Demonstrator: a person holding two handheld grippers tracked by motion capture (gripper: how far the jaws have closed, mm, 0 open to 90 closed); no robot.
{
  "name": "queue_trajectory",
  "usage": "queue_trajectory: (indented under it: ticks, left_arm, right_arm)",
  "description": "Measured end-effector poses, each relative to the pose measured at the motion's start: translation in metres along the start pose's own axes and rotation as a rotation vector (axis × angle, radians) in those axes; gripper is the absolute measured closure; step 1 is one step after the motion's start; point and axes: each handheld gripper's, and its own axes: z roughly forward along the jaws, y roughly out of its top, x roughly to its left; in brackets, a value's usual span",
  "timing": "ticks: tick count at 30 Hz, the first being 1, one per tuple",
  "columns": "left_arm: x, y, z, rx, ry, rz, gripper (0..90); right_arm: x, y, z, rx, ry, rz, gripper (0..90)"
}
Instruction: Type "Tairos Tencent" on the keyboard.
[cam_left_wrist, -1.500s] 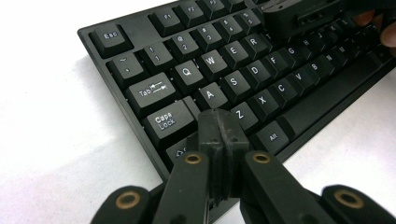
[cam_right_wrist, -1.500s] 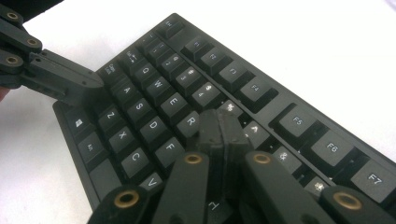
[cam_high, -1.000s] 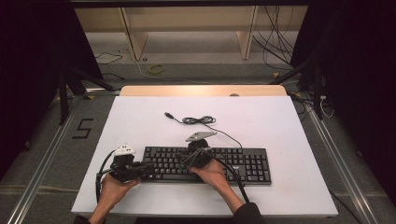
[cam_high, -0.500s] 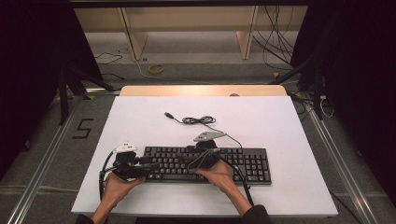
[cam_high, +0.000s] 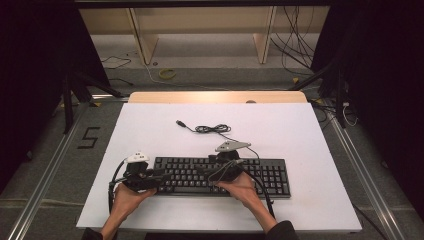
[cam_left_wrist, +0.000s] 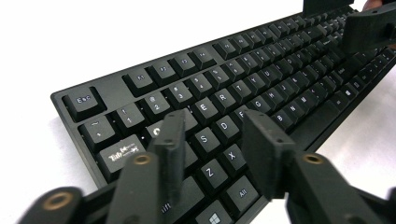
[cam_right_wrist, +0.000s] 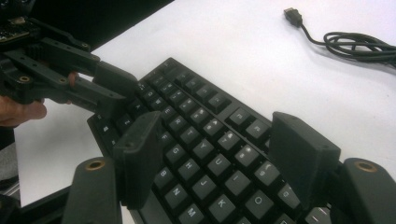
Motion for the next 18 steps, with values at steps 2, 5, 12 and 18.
queue_trajectory:
  ticks: [2,5,12,18]
  left_arm:
    - [0.0000,0.0000,0.0004,0.001,0.004,0.005,64.4]
    - [0.0008,0.0002,0.0026,0.018,0.016,0.019,71.6]
    - [0.0028,0.0000,0.0044,0.035,0.038,0.025,85.4]
    - [0.0028,0.0003,0.0075,0.060,0.054,0.035,89.0]
  right_arm:
    - [-0.0008,-0.0007,-0.0008,0.000,-0.003,0.002,35.1]
    - [-0.0010,-0.0015,-0.0013,0.001,-0.004,0.000,34.7]
    - [-0.0016,-0.0020,-0.0022,0.000,-0.008,-0.001,34.3]
    - [-0.0013,-0.0019,-0.0028,0.001,-0.009,-0.001,34.3]
